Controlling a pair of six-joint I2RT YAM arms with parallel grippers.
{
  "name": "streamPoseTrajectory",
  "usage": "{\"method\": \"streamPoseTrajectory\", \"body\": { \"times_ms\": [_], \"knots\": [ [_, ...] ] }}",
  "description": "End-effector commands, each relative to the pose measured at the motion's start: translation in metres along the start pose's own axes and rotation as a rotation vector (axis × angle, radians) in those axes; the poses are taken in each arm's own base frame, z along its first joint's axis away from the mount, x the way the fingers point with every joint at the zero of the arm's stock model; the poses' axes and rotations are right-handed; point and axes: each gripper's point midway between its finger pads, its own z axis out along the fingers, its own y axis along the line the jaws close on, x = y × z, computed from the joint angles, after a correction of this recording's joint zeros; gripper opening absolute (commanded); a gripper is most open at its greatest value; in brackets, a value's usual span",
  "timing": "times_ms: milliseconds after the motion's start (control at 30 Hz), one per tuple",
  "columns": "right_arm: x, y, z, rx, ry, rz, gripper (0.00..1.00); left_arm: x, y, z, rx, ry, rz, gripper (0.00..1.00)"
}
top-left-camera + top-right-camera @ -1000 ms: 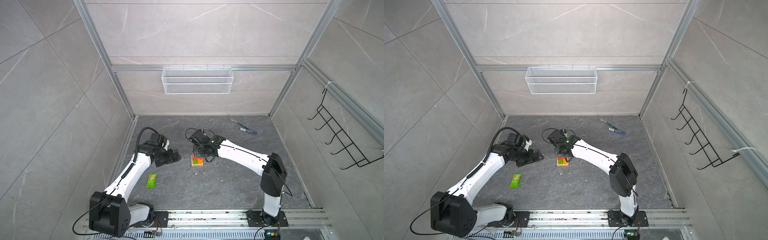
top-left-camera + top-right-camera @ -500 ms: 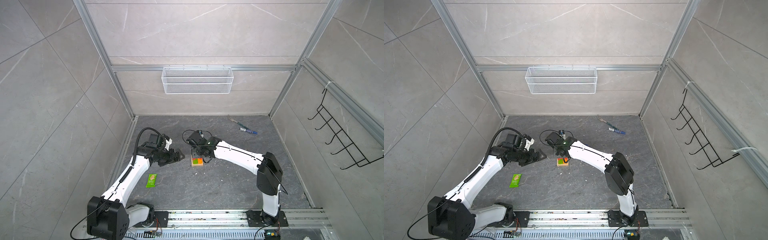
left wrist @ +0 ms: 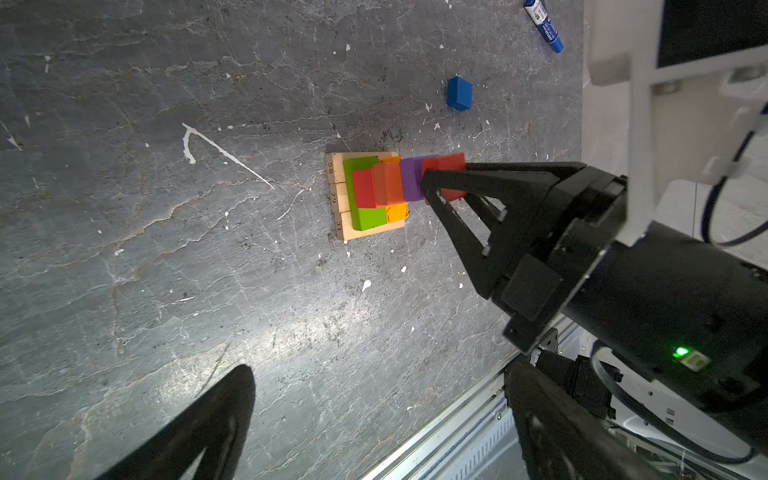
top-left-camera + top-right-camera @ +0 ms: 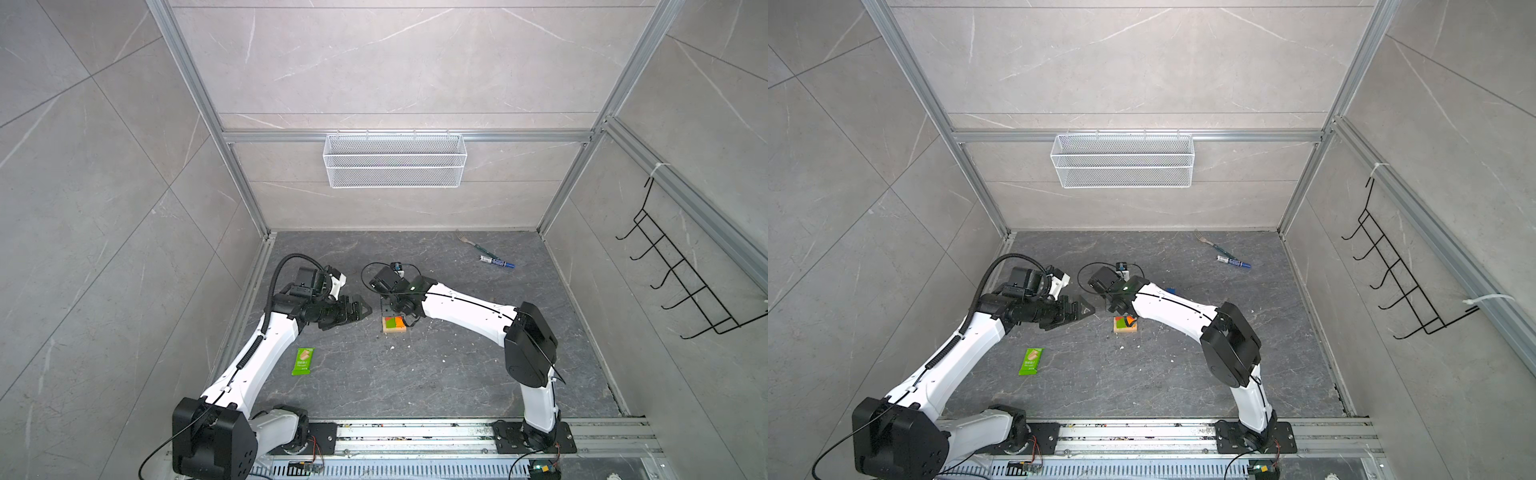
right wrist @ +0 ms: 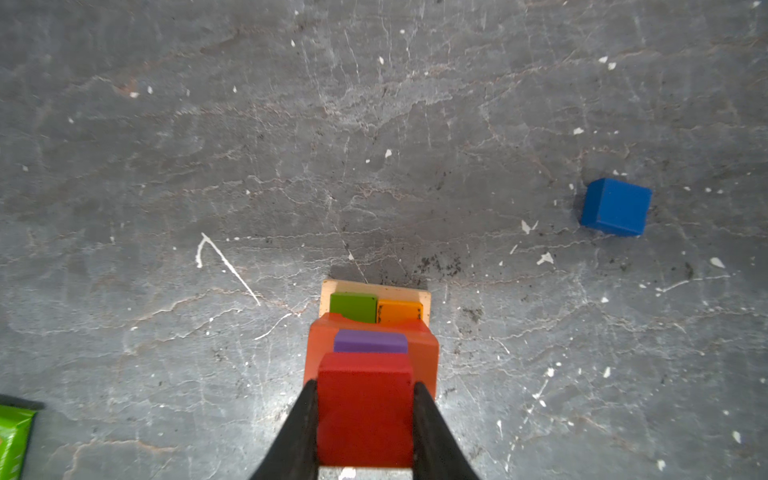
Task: Build the wood block tower
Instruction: 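Lift the red cube with the right gripper and carry it over the stack, then lower the red cube onto the purple cube with the right gripper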
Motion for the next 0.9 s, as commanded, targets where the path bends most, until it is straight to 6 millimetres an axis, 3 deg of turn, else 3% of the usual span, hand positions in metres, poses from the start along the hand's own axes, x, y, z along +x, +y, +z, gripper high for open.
{"method": "streamPoseTrajectory", "body": {
  "times_ms": [0, 400, 867],
  "knots": [
    [0.0000, 0.0010, 0.0037, 0.018, -0.010, -0.005, 0.02, -0.0014, -0.0068, -0.0046, 0.035, -0.016, 0.023, 0.98],
    [0.0003, 0.0004, 0.0073, 0.027, -0.009, -0.011, 0.03, -0.0015, -0.0065, -0.0042, 0.033, -0.014, 0.023, 0.98],
    [0.0015, 0.0024, 0.0084, 0.022, 0.001, -0.017, 0.16, -0.0011, -0.0051, -0.0031, 0.028, -0.009, 0.020, 0.98]
  ]
}}
